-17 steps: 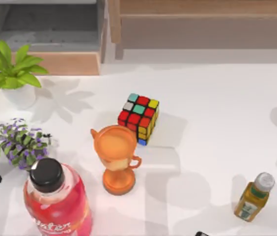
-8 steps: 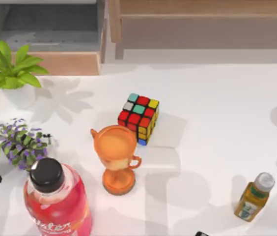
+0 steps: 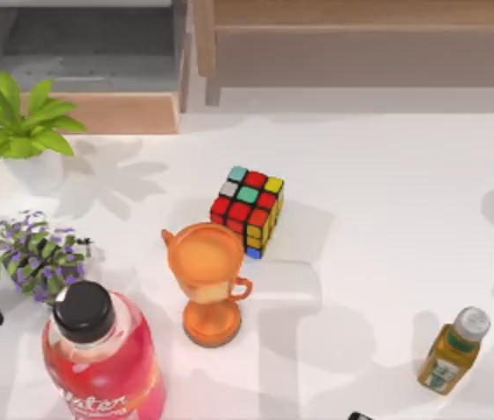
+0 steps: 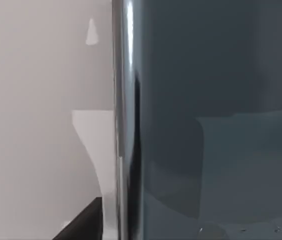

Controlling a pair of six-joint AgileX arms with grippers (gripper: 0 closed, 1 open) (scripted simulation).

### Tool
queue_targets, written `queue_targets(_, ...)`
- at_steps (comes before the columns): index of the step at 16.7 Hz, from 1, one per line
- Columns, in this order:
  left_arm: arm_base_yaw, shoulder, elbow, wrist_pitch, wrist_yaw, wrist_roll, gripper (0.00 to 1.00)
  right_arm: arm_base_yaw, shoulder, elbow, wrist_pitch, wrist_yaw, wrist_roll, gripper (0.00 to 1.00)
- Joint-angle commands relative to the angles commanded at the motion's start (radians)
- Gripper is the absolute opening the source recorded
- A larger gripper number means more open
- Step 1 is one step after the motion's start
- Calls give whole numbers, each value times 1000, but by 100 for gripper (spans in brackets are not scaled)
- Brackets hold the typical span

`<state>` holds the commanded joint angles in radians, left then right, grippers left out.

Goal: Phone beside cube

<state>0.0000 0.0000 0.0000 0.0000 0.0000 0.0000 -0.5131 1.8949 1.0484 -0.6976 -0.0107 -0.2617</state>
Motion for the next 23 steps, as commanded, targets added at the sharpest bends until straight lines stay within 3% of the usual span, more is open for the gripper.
queue_targets(6,0,0,0,0,0,0,100,0,0,0,0,0,0,2)
queue_targets(23,0,0,0,0,0,0,100,0,-61,45,-91,0,-1,0)
